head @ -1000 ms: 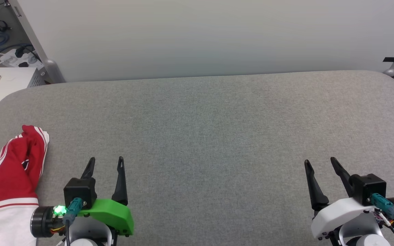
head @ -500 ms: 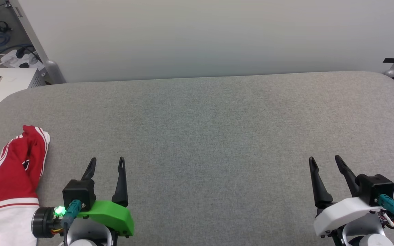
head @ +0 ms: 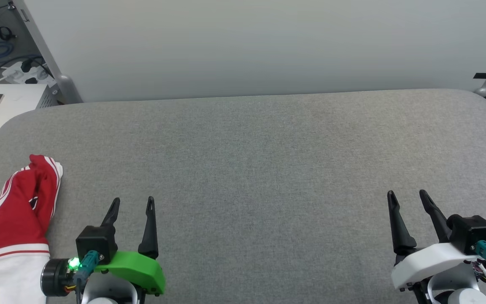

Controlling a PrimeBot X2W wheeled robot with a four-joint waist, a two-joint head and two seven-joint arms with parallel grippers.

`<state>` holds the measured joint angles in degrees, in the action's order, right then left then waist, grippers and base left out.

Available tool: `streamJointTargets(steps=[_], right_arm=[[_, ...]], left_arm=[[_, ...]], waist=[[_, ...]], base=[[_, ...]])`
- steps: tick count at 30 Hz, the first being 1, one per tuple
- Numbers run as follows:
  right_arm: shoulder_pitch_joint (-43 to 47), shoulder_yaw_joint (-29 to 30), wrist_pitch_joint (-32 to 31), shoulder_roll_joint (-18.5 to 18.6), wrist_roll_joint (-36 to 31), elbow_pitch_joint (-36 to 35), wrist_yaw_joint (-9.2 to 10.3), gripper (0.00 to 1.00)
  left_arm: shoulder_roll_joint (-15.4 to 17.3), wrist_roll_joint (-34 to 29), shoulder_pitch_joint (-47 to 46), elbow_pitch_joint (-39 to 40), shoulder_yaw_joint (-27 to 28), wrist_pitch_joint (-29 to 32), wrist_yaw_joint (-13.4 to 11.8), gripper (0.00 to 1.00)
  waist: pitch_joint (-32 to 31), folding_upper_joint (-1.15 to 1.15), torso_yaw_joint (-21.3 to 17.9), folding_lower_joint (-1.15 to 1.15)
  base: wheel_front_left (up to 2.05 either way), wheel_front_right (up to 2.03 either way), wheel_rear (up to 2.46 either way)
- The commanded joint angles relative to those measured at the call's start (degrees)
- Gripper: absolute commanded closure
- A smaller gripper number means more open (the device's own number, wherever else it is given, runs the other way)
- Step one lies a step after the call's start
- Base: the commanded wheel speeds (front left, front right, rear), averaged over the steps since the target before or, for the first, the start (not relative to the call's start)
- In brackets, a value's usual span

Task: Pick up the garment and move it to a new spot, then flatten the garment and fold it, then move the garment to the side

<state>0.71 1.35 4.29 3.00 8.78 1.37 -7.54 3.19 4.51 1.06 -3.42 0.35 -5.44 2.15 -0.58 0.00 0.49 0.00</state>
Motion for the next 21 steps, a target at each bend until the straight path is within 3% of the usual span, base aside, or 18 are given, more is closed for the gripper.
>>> streamJointTargets(steps=[1,9,21], right_arm=[[-1.3,0.1,0.5,-0.1,0.1,-0.3,0.02,0.00],[-1.7,-0.1,0.7,-0.1,-1.2,-1.0,0.03,0.00],[-2.9,-2.1,1.1,-0.1,-2.0,-1.5,0.03,0.00]], left_arm=[[-0.1,0.3,-0.5,-0.5,0.3,-0.7,0.5,0.00],[-0.1,0.5,-1.3,-1.6,1.4,-1.6,1.0,0.00],[0.0,1.3,-1.8,-2.6,4.5,-3.0,1.5,0.00]], waist=[[0.1,0.00,0.2,0.00],[0.4,0.00,2.8,0.00],[0.5,0.00,9.8,0.00]], base=[[0.00,0.00,0.00],[0.00,0.00,0.00],[0.00,0.00,0.00]])
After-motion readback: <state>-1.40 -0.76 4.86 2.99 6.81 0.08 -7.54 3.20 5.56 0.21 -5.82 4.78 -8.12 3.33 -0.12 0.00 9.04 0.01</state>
